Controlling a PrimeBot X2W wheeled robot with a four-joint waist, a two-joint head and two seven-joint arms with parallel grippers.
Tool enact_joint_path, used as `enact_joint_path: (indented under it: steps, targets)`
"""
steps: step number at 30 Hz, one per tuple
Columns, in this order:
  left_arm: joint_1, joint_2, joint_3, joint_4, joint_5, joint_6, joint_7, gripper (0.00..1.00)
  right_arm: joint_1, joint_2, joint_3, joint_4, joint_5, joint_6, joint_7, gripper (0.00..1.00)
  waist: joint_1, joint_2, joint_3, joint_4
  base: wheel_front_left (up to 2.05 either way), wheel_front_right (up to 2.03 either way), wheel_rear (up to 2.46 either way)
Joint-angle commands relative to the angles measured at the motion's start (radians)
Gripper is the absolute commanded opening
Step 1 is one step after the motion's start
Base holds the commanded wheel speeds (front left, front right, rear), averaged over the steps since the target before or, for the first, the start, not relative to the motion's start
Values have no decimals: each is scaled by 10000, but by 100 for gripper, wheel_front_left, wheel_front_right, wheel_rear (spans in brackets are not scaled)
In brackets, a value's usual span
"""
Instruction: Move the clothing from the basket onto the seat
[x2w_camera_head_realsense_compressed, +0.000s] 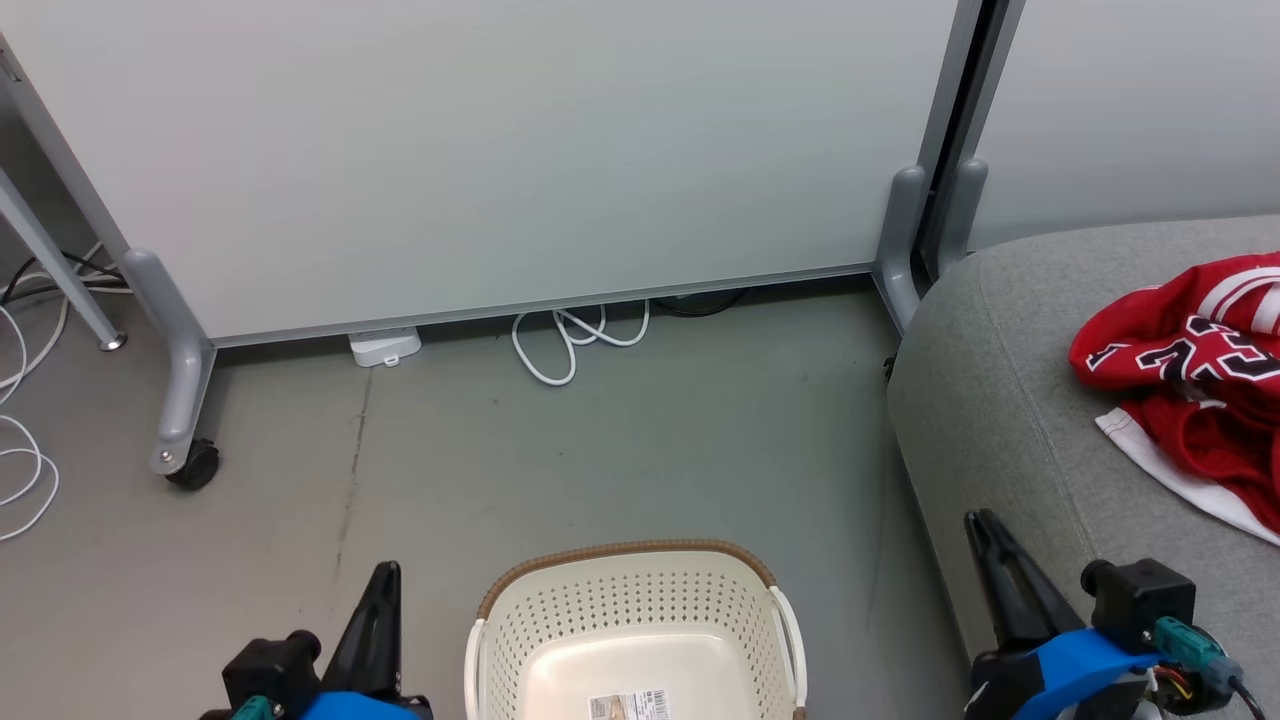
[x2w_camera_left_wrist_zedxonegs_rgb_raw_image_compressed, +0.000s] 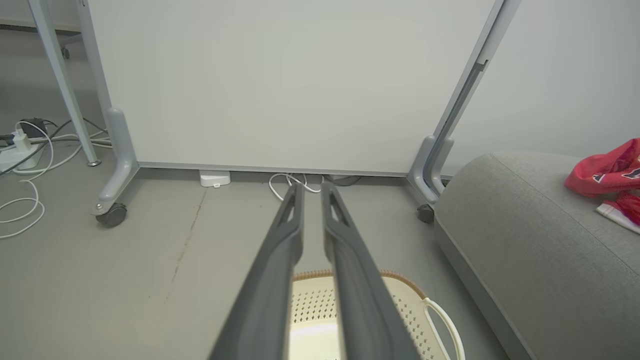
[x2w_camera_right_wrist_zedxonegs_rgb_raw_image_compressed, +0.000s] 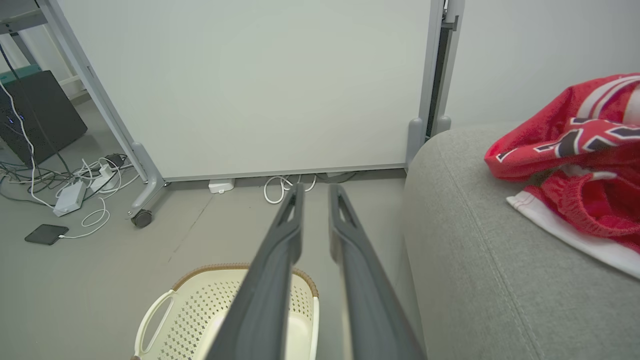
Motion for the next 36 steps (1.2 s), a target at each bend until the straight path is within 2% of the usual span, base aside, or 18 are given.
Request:
enact_joint_path:
  steps: [1,4,18,19,36]
  targets:
    - [104,-31,9,109,-45,0,37,0,34,4,-4,134,49,0,33,0,0,0,1,-3,0,0,0]
    - [315,-85,13,362,-66,0,58,0,147,16,12,419,75,0,41,0,0,0,4,-7,0,0,0]
    - [99,-184,477,11,-2245,-2,697,0,-75,42,-230,519,2553,0,338,0,0,0,13,-68,0,0,0]
    - [51,-205,577,-64,-2701,-2,832,0,-122,48,-277,539,3076,0,396,0,0,0,15,-83,0,0,0]
    - [-160,-308,1044,-415,-4890,-5,1474,0,-345,75,-506,640,5572,1,685,0,0,0,26,-158,0,0,0]
